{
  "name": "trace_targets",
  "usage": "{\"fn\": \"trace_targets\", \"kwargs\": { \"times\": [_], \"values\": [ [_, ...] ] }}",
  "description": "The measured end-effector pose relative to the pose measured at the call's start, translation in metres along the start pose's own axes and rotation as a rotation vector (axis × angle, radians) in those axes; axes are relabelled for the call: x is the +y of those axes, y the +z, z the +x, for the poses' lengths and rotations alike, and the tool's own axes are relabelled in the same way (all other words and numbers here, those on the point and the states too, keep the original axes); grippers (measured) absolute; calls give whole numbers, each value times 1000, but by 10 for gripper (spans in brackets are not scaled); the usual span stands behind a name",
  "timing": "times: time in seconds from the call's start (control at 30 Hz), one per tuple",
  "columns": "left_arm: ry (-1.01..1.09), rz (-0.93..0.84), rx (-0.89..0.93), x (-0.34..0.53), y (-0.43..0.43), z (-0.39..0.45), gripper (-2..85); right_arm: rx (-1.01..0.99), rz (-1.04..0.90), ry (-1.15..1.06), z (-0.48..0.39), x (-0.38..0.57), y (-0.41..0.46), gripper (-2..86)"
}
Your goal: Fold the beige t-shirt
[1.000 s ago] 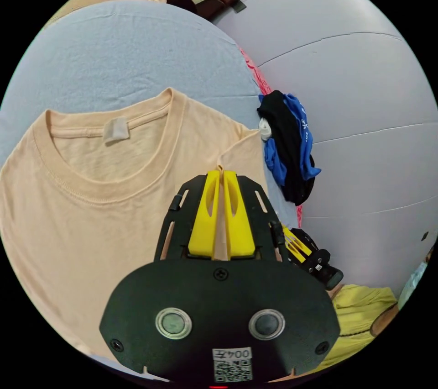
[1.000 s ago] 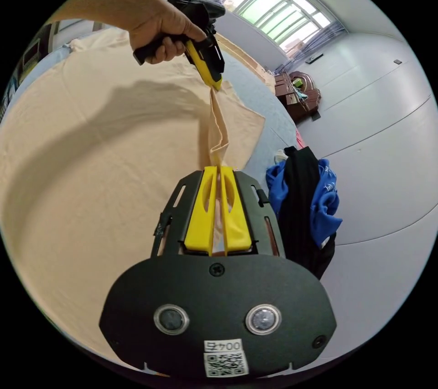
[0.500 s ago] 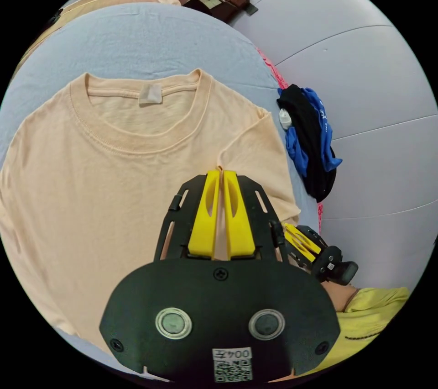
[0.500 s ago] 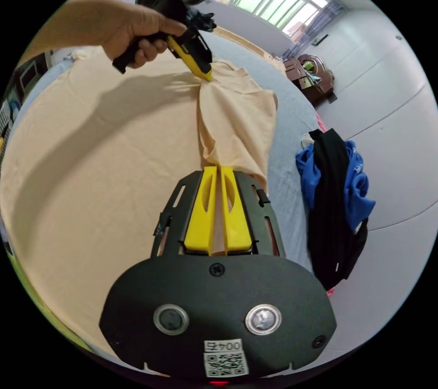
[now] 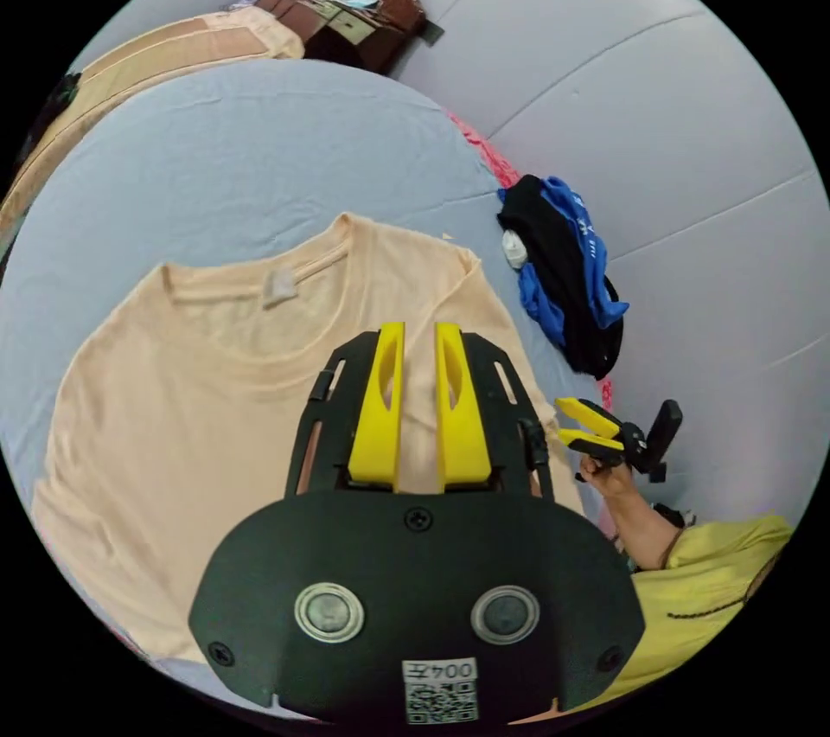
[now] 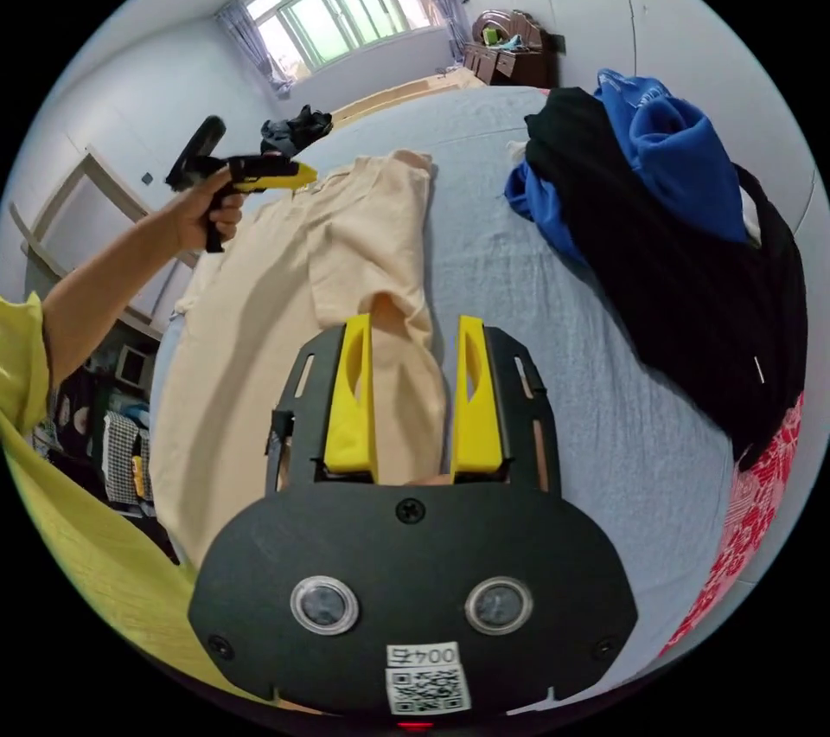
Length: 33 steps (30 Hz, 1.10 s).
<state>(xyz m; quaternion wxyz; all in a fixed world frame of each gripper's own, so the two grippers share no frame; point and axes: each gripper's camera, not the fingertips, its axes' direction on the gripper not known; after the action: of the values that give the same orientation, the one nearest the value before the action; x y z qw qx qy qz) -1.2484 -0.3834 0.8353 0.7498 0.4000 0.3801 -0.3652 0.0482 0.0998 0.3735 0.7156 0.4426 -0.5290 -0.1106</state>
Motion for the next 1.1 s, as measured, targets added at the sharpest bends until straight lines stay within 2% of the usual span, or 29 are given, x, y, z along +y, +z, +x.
{"fn": "trace_targets", "kwargs": {
  "times": [0.27, 0.53, 0.67, 0.8, 1.0, 1.1],
  "values": [
    [121, -170, -45, -89, 68, 69, 122, 194, -3, -159, -18, -3, 15, 103],
    [44, -297, -94, -120, 102, 73, 121, 316, -2, -276, -38, 1, 27, 76],
    [28, -330, -93, -120, 106, 72, 88, 379, -4, -357, -48, 4, 34, 47],
    [21, -269, -31, -123, 100, 74, 38, 388, -23, -360, -42, 3, 35, 37],
    [-59, -207, 74, -115, 118, 58, 31, 327, -58, -292, -24, -4, 34, 35],
    [-132, -156, 204, -104, 117, 43, 39, 289, -63, -255, -15, -8, 33, 37]
  ]
}}
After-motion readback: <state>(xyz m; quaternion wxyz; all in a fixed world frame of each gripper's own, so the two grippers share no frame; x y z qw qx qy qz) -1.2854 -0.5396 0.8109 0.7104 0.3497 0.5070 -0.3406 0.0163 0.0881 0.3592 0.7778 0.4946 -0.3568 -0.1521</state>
